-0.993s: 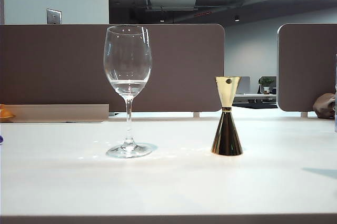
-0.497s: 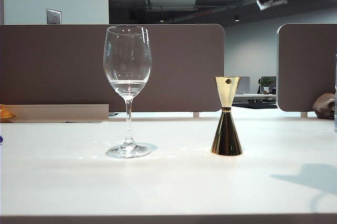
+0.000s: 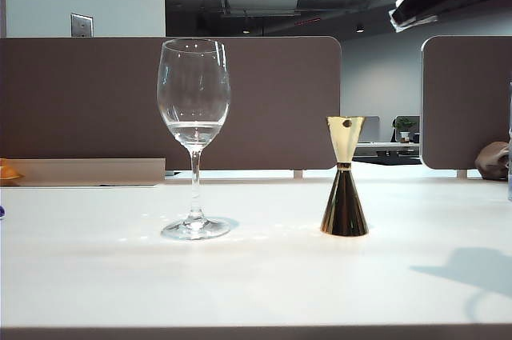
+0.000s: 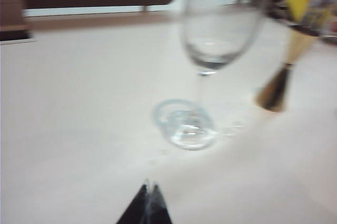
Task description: Pick up the jigger and pour the water inside into the glass.
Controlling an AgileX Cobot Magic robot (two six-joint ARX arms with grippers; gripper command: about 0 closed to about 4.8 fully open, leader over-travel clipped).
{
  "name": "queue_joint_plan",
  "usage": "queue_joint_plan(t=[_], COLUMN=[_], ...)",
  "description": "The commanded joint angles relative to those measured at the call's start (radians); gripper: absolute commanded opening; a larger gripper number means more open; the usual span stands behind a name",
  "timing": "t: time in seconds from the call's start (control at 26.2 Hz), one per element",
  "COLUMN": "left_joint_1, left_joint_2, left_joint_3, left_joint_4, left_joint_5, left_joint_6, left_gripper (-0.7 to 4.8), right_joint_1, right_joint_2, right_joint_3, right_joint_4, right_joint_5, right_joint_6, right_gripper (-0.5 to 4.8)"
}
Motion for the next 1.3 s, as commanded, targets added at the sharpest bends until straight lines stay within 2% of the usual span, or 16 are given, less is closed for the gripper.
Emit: queue_joint_plan(t=[0.04,0.08,0.11,0.19,0.53,0.57,0.8,0.99,1.11,1.18,1.3], left_joint_1=[0.001,0.001,0.001,0.002,0.002,0.002,0.002,0.002,0.002,0.002,0.002], left_joint_2=[0.001,0.001,0.001,0.001,0.001,0.001,0.001,0.001,0.001,0.001,0.001], left_joint_3=[-0.001,-0.001,-0.001,-0.001,-0.001,-0.001,-0.001,-0.001,-0.001,-0.001,-0.001], left_joint_4=[0.005,0.005,0.005,0.005,0.005,0.005,0.005,0.005,0.005,0.005,0.005], left_joint_5=[0.154,0.174,0.180,0.178,0.179,0.179,0.179,0.179,0.178,0.179,0.179], left_joint_6=[0.008,0.008,0.008,0.008,0.008,0.008,0.008,0.008,0.008,0.008,0.008], left_gripper=[-0.05,-0.05,-0.05,-0.05,-0.05,-0.05,-0.05,-0.05,-0.05,-0.05,-0.05], right_joint_1=[0.002,0.002,0.002,0.002,0.001,0.001,0.001,0.001,0.002,0.001,0.002], right_joint_2=[0.002,0.006,0.023,0.046,0.154,0.184,0.324,0.431,0.499,0.534,0.580], right_joint_3=[0.000,0.000,-0.007,-0.027,-0.258,-0.286,-0.293,-0.292,-0.289,-0.289,-0.285], right_joint_4=[-0.005,-0.010,-0.011,0.019,0.520,0.614,0.777,0.926,1.016,1.067,1.110], right_joint_5=[0.055,0.104,0.201,0.273,0.263,0.262,0.284,0.290,0.285,0.286,0.285], right_joint_6=[-0.031,-0.047,-0.074,-0.080,-0.059,-0.034,0.045,0.113,0.137,0.150,0.150], right_gripper=[-0.08,-0.08,-0.08,-0.08,-0.08,-0.04,0.35,1.16,1.33,1.82,1.92])
